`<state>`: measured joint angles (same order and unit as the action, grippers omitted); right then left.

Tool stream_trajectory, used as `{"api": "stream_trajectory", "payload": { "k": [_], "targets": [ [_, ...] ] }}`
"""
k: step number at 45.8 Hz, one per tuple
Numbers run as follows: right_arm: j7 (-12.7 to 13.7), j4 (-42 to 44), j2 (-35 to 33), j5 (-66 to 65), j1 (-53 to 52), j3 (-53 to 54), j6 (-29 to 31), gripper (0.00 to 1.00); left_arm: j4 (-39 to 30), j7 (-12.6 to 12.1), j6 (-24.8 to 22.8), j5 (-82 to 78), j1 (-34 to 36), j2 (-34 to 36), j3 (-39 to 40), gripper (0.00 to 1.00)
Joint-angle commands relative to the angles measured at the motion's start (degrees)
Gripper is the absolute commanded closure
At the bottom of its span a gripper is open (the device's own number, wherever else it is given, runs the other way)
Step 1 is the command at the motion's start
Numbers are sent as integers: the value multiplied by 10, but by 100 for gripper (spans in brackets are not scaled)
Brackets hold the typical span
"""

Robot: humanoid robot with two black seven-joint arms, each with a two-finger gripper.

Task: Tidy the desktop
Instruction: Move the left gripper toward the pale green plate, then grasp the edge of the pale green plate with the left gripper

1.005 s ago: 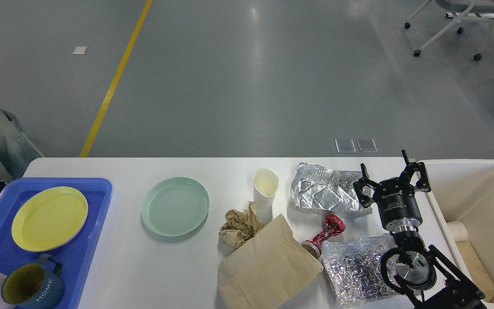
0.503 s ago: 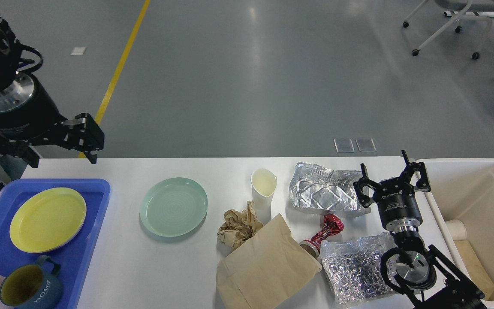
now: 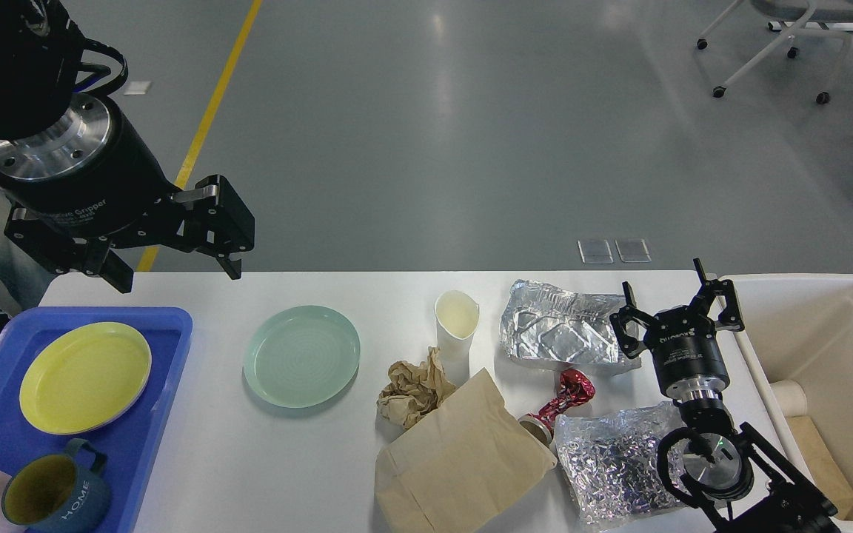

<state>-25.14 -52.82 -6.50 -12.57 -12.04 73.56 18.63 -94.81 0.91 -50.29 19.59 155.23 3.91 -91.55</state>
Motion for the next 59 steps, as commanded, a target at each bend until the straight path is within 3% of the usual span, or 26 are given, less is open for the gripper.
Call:
{"api": "stream_trajectory", "payload": {
  "k": [1, 10, 18, 26, 30, 37, 46, 59],
  "targets": [
    [1, 0, 0, 0, 0, 0, 0, 0, 7, 1, 8, -2, -10, 0, 4, 4],
    [0, 0, 0, 0, 0, 0, 0, 0, 23, 2, 16, -2, -31, 7, 16, 4],
    [0, 0, 0, 0, 0, 0, 0, 0, 86, -2, 69, 6, -195, 1, 44, 5],
    [0, 0, 0, 0, 0, 0, 0, 0, 170, -8, 181, -3, -355, 0, 80, 4],
    [0, 0, 0, 0, 0, 0, 0, 0, 197, -9, 230, -7, -420, -1, 102, 4],
    [0, 0, 0, 0, 0, 0, 0, 0, 229, -9, 273, -87, -506, -5, 148, 5],
    [0, 0, 0, 0, 0, 0, 0, 0, 239, -5, 360, -78, -559, 0, 192, 5],
    [0, 0, 0, 0, 0, 0, 0, 0, 233, -8, 382, 228, -587, 57, 160, 7]
  ]
}}
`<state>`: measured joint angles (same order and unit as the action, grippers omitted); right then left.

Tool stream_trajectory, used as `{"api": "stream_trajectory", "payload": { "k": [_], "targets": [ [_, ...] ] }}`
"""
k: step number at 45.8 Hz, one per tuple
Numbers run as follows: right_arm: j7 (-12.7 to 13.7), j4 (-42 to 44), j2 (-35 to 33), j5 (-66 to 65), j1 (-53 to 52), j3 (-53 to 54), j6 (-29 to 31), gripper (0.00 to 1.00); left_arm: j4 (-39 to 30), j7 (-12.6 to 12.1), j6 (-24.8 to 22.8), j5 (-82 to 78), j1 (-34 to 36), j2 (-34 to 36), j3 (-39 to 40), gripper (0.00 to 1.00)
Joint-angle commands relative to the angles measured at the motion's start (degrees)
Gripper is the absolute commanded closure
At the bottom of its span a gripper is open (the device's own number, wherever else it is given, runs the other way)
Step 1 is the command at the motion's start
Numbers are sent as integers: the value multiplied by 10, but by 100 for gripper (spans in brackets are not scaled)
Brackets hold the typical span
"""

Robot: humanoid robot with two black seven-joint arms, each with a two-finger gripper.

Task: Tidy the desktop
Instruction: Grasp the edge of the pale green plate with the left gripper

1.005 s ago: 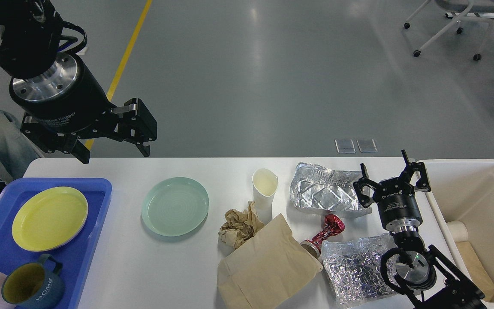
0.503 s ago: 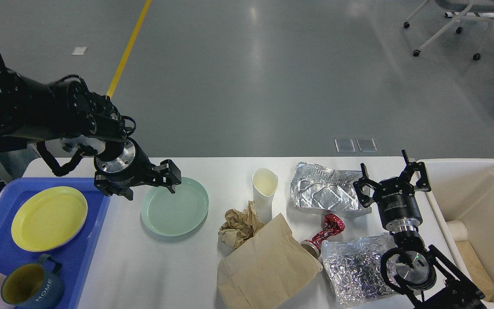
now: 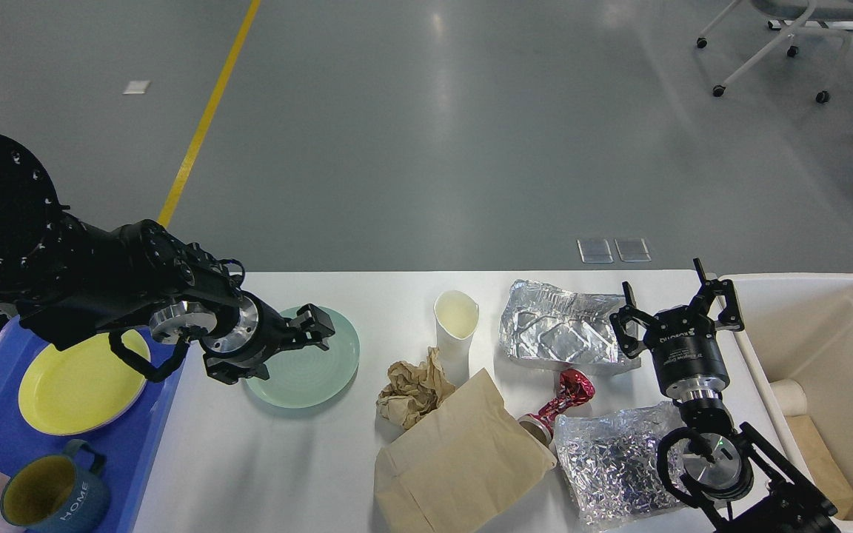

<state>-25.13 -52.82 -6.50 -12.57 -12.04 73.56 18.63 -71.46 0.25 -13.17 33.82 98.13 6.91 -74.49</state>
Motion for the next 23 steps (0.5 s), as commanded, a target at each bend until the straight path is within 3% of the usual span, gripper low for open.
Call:
{"api": "stream_trajectory", "payload": {
  "k": [1, 4, 8, 13, 23],
  "targets": [
    [0, 0, 0, 0, 0, 0, 0, 0, 0, -3, 15, 89, -25, 33, -12, 7],
    [0, 0, 0, 0, 0, 0, 0, 0, 3, -14, 29, 88, -45, 39, -13, 7],
    [0, 0, 0, 0, 0, 0, 0, 0, 15, -30, 81, 84, -91, 42, -10, 7],
    [0, 0, 0, 0, 0, 0, 0, 0, 39, -31, 137, 30, -116, 39, -6, 7],
    [0, 0, 0, 0, 0, 0, 0, 0, 90, -31, 148, -45, -154, 40, 23, 7]
  ]
}}
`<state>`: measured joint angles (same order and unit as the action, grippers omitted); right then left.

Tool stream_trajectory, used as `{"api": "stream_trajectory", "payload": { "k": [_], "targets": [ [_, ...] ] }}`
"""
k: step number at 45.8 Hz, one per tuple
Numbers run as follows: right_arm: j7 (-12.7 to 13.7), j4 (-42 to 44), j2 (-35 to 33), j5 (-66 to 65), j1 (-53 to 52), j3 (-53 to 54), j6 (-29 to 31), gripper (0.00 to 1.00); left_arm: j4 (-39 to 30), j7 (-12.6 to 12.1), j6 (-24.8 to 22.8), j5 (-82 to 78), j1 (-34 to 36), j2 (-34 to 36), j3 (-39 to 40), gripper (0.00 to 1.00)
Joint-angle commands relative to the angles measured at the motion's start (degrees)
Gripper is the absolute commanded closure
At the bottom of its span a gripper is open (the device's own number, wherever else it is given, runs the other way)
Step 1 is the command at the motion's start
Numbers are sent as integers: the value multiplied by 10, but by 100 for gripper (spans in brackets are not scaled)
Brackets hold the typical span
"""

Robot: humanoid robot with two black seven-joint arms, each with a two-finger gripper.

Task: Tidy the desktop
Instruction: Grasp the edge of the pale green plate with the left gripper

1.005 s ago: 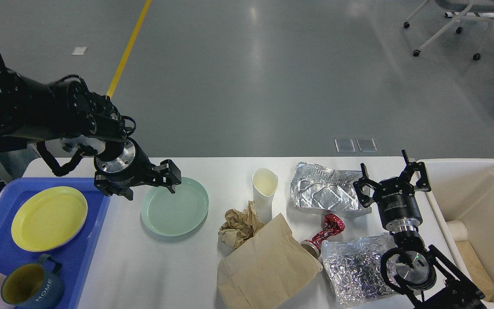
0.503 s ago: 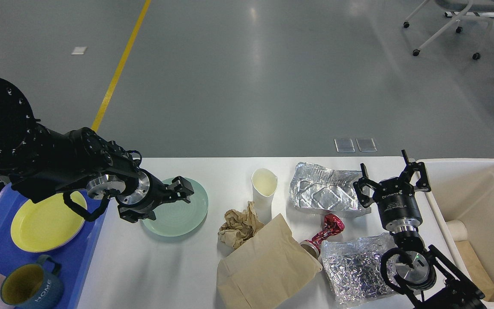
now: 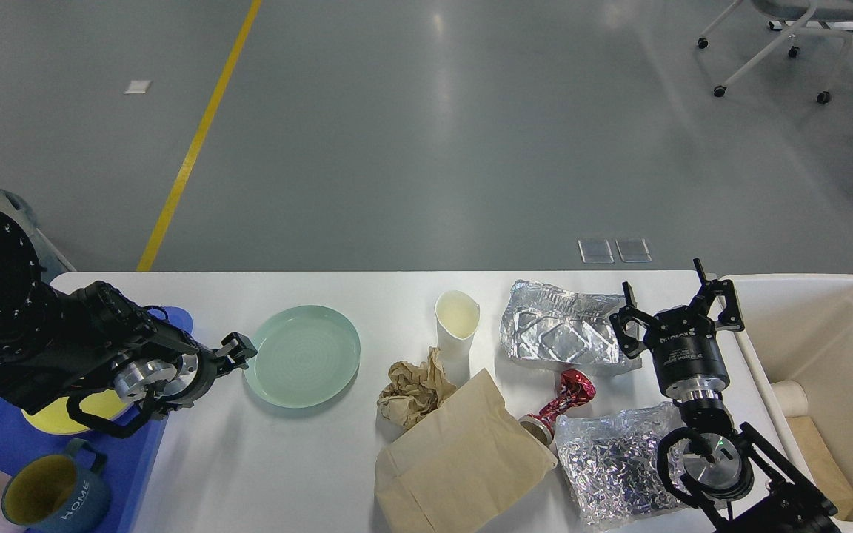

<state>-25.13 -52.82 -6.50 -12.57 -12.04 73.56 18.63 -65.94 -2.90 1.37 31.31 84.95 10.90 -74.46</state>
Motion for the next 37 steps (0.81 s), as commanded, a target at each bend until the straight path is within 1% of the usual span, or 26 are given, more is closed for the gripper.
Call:
{"api": "stream_trajectory", "payload": {
  "k": [1, 5, 8, 11, 15, 21, 24, 27, 37],
  "targets": [
    [0, 0, 0, 0, 0, 0, 0, 0, 42, -1, 2, -20, -29, 0, 26, 7],
    [0, 0, 0, 0, 0, 0, 0, 0, 70, -1, 2, -25, -59, -3, 35, 7],
    [0, 0, 0, 0, 0, 0, 0, 0, 94, -1, 2, -34, -87, -5, 44, 10],
    [0, 0, 0, 0, 0, 0, 0, 0, 115, -1, -1, -55, -101, -7, 63, 11],
    [0, 0, 0, 0, 0, 0, 0, 0, 120, -1, -4, -77, -106, -7, 84, 17],
    [0, 0, 0, 0, 0, 0, 0, 0, 121, 0, -5, -88, -109, -6, 87, 32],
    [0, 0, 0, 0, 0, 0, 0, 0, 121, 1, -6, -89, -109, -6, 87, 36],
    [0, 0, 0, 0, 0, 0, 0, 0, 122, 1, -5, -89, -109, -6, 87, 36],
    [0, 0, 0, 0, 0, 0, 0, 0, 130, -1, -6, -85, -116, -7, 88, 47]
  ]
}}
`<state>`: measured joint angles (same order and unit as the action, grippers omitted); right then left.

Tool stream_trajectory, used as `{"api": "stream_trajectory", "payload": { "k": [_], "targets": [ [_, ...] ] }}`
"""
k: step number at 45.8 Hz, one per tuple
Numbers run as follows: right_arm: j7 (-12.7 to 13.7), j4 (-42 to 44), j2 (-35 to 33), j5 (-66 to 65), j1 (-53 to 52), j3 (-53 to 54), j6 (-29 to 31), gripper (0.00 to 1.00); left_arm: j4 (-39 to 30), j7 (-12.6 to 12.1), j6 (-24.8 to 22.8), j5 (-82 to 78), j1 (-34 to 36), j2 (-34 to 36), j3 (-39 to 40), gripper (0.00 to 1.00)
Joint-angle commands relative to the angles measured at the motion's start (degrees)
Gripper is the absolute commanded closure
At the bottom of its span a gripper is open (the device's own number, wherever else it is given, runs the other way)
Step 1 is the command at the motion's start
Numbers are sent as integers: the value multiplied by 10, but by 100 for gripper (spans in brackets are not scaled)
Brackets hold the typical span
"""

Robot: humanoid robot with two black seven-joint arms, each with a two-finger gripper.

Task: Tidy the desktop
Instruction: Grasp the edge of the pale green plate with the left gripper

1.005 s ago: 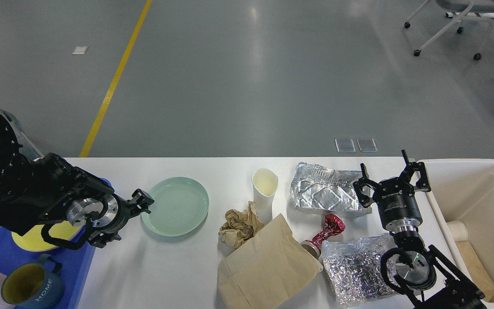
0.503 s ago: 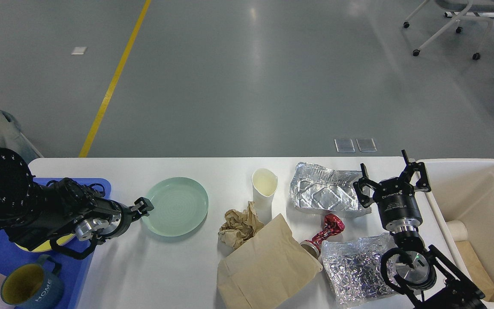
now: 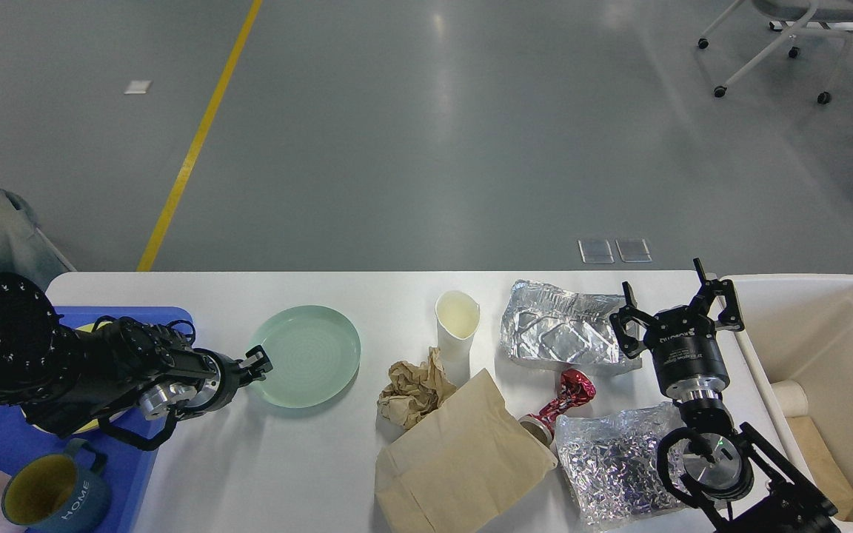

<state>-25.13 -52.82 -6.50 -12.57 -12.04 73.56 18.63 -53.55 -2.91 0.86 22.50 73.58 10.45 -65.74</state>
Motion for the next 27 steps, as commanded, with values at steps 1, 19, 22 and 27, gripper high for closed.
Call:
{"api": "stream_trajectory", "payload": {
  "k": [1, 19, 22, 27],
  "targets": [
    [0, 0, 0, 0, 0, 0, 0, 0, 7, -1, 0, 4, -4, -2, 3, 48],
    [0, 0, 0, 0, 0, 0, 0, 0, 12, 1, 2, 10, -18, 0, 25, 59],
    [1, 0, 0, 0, 0, 0, 0, 0, 12, 1, 3, 17, -17, 0, 27, 61],
    [0, 0, 0, 0, 0, 0, 0, 0, 13, 2, 2, 23, -18, 1, 30, 63]
  ]
}}
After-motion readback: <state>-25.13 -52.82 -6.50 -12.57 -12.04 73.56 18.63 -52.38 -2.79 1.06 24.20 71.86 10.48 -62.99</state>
